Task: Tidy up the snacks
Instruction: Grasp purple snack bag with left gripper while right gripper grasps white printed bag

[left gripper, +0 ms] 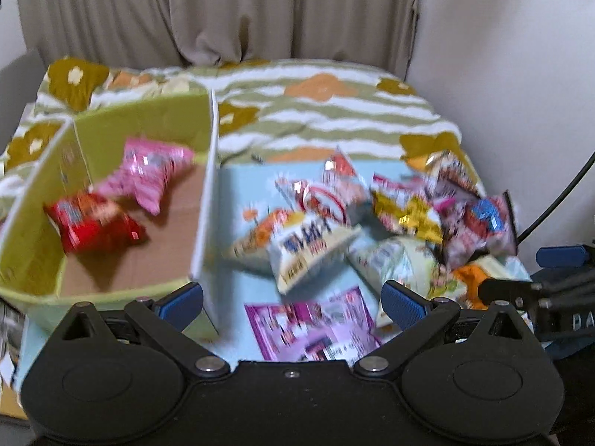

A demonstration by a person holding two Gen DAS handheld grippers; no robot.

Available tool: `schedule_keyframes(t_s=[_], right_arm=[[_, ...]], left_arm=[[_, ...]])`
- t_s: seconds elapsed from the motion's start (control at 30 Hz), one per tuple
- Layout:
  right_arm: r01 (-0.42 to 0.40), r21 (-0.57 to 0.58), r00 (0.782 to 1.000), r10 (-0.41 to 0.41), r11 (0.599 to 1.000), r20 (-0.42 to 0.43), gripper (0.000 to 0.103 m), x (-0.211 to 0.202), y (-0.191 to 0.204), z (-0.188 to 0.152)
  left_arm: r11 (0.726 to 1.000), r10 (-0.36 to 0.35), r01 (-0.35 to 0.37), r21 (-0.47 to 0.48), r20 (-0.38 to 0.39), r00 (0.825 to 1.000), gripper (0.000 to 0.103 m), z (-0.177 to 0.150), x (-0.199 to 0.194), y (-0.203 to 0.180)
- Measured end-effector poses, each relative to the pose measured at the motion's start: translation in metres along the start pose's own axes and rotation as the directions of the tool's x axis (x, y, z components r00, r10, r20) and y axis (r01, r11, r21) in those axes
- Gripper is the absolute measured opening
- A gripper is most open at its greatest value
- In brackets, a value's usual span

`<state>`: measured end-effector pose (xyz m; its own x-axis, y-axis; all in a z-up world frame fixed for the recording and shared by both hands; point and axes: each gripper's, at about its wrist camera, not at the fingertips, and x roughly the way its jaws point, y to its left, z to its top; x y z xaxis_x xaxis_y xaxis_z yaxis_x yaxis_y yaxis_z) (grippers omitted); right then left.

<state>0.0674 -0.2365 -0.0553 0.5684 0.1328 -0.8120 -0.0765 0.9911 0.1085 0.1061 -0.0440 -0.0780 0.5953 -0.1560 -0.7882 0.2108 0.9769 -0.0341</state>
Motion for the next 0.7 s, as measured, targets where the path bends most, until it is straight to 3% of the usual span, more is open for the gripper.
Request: schedule_keyframes(t_s=[0.4, 0.63, 0.7], right_arm=[[-0.096, -0.151, 0.991, 0.08, 0.984, -0.106, 0.103, 0.053, -0.002, -0.035], [-0.126, -0.183, 0.981, 0.095, 0.975, -0.171, 0.102, 0.08, 0.003, -0.048], [-0.132, -0.182, 0.979, 0.099, 0.974, -0.178, 0.102, 0.084, 0.003, -0.051]], left_arm=[[0.996, 0.042, -0.049, -0.07, -0.103, 0.994, 0.103, -0.029, 0.059, -0.011], [0.993, -0.006, -0.01, -0.118, -0.134, 0.991, 0.103, -0.04, 0.08, -0.011], [0.994, -0.01, -0.007, -0.11, -0.153, 0.988, 0.095, -0.042, 0.085, -0.012]])
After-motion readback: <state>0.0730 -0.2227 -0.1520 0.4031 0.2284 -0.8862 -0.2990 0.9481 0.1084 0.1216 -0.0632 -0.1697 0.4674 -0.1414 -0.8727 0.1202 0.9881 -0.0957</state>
